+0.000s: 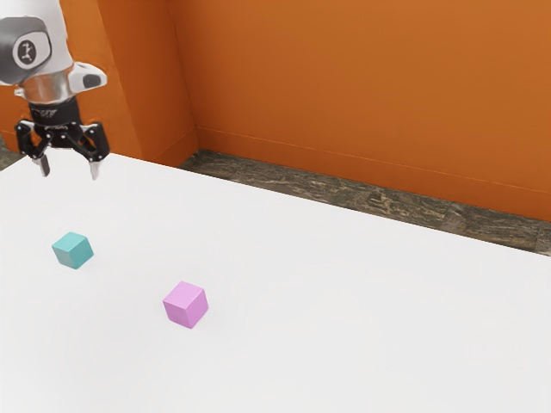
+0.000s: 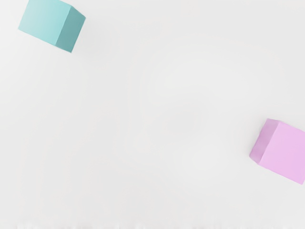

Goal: Pick up the blue block with one arm, and put the blue block on the pink block with one arm

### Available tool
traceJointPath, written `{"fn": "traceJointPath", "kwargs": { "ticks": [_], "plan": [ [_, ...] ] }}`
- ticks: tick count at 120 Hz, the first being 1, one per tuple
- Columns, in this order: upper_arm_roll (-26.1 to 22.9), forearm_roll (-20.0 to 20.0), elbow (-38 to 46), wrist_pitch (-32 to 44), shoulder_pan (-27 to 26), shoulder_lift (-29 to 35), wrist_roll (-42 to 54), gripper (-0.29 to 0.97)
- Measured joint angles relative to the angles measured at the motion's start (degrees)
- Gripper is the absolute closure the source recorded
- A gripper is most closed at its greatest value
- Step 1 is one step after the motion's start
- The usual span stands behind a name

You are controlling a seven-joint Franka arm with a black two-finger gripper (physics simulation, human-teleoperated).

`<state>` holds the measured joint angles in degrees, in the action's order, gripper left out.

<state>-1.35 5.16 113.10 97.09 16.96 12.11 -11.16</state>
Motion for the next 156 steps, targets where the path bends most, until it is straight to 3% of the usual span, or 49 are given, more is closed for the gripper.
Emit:
{"fn": "traceJointPath", "kwargs": {
  "ticks": [10,28,67,107,156],
  "plan": [
    [2.8,-0.3,6.8,6.2,3.1,-0.2,0.7,0.0],
    [3.7,-1.8,12.9,18.6,9.7,-5.0,4.7,0.0],
    [3.8,-4.0,13.6,39.8,14.8,-16.8,19.7,0.0],
    [3.7,-5.6,10.9,48.1,15.0,-24.2,33.0,0.0],
    [3.7,-6.2,4.4,50.8,15.4,-31.5,43.2,0.0]
  ]
}}
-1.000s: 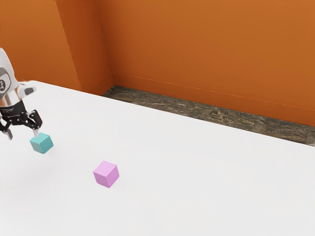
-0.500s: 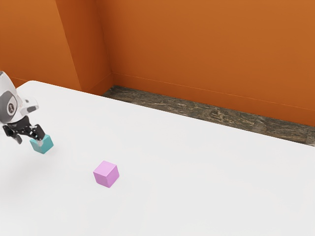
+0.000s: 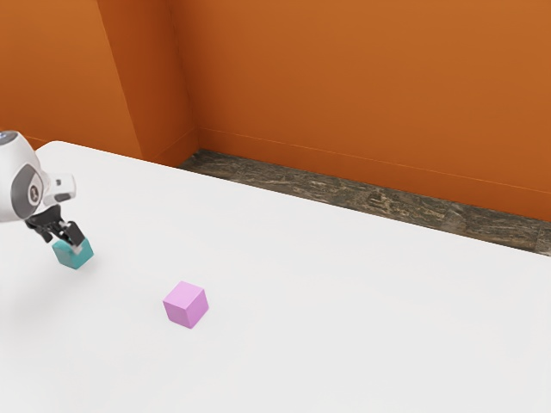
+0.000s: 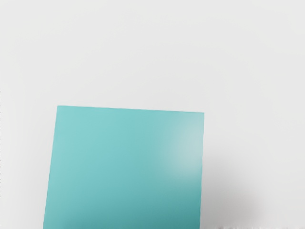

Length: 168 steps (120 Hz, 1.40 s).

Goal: Pick up the blue block with one arm, and put the blue block on the pink block with one arm

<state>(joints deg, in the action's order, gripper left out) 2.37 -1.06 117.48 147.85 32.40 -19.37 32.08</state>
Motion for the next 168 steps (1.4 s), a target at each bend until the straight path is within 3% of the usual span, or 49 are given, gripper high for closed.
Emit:
{"fn": "traceJointPath", "kwargs": {
  "ticks": [40,118,141,155,168],
  "plan": [
    [-0.2,-0.5,-3.4,0.3,0.2,-3.5,4.8,0.0],
    [-0.5,-5.3,-5.2,0.4,0.3,-7.6,9.2,0.0],
    [-0.4,-6.6,-5.2,0.4,0.2,-7.5,9.7,0.26],
    [-0.4,-6.6,-4.6,0.6,0.0,-5.9,9.7,0.32],
    [-0.5,-6.6,1.8,0.7,-2.0,1.7,8.9,0.32]
  ]
}}
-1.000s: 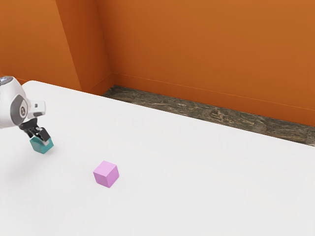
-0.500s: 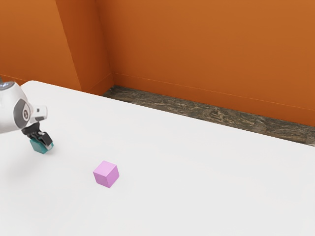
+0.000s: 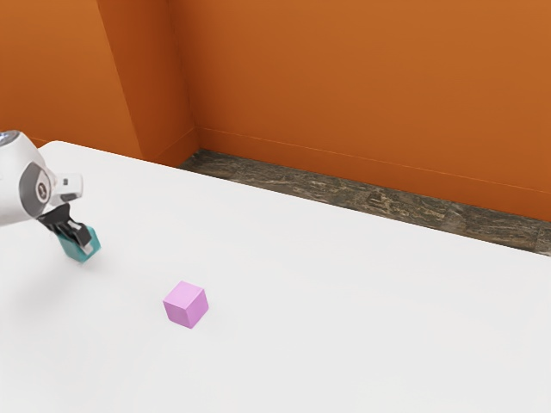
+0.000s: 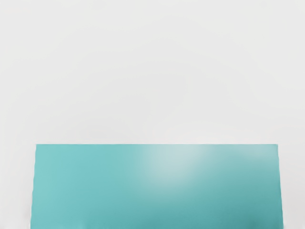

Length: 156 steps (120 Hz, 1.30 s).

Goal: Pick up the blue block with one arm, and put the blue block on the pink block with one arm

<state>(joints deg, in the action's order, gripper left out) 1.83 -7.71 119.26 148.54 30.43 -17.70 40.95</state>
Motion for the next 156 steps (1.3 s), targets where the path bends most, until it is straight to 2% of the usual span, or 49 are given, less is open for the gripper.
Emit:
{"fn": "traceJointPath", "kwargs": {
  "ticks": [22,51,68,88,102,133,139,156],
  "plan": [
    [-1.7,0.3,12.7,0.1,-5.3,13.9,-3.9,0.32],
    [-3.6,0.7,18.8,0.2,-14.7,21.1,-10.9,0.32],
    [-3.9,0.8,19.8,0.2,-18.4,22.1,-15.0,0.32],
    [-6.2,1.0,19.9,0.1,-18.3,21.8,-19.5,0.32],
    [-7.9,3.1,19.6,0.1,-18.8,20.6,-22.2,0.32],
    [-9.0,4.2,19.2,0.8,-19.8,17.7,-26.7,0.32],
    [-8.0,4.2,19.2,0.9,-21.1,17.7,-27.4,0.32],
    [-9.1,4.3,19.9,1.1,-20.7,18.5,-29.5,0.32]
  ]
}}
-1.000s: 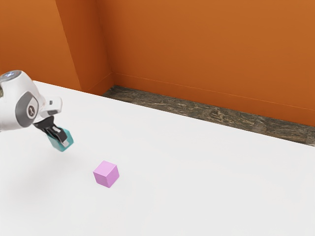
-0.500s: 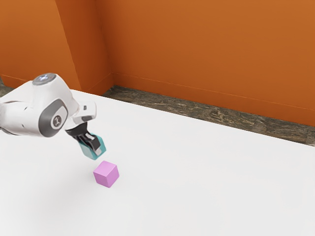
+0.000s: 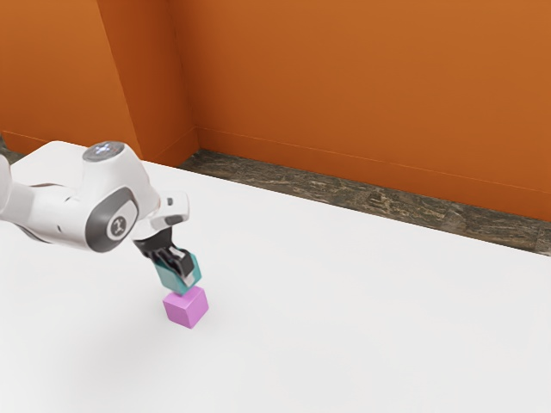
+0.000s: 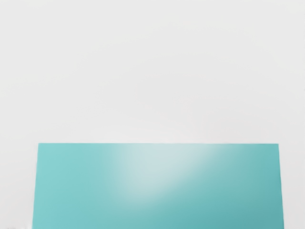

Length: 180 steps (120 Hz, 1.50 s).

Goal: Pick up the blue block with one arm, and put the blue block on the pink block with one arm

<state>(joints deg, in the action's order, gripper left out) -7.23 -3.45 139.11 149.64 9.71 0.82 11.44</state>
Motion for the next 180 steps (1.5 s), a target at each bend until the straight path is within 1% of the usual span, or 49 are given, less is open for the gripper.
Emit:
{"fn": "traceJointPath", "kwargs": {
  "ticks": [13,30,74,95,119,136,148,164,180],
  "plan": [
    [0.2,0.0,1.4,0.1,-0.2,1.7,-1.6,0.32],
    [-0.1,0.0,2.8,0.1,1.4,2.6,-3.6,0.32],
    [-0.9,-0.1,2.9,0.1,0.7,2.1,-7.3,0.32],
    [-2.1,-0.1,2.8,0.1,1.0,1.8,-8.7,0.32],
    [-2.6,0.1,2.8,0.1,-0.3,1.8,-10.3,0.32],
    [-2.6,0.2,2.9,0.1,0.3,2.0,-11.2,0.32],
    [-2.8,-0.2,2.9,0.1,0.7,1.9,-11.5,0.24],
    [-3.0,-0.2,2.9,0.0,-0.2,2.2,-11.7,0.14],
    [-3.0,0.1,2.7,-0.5,-0.3,6.5,-11.9,0.08]
  ]
}}
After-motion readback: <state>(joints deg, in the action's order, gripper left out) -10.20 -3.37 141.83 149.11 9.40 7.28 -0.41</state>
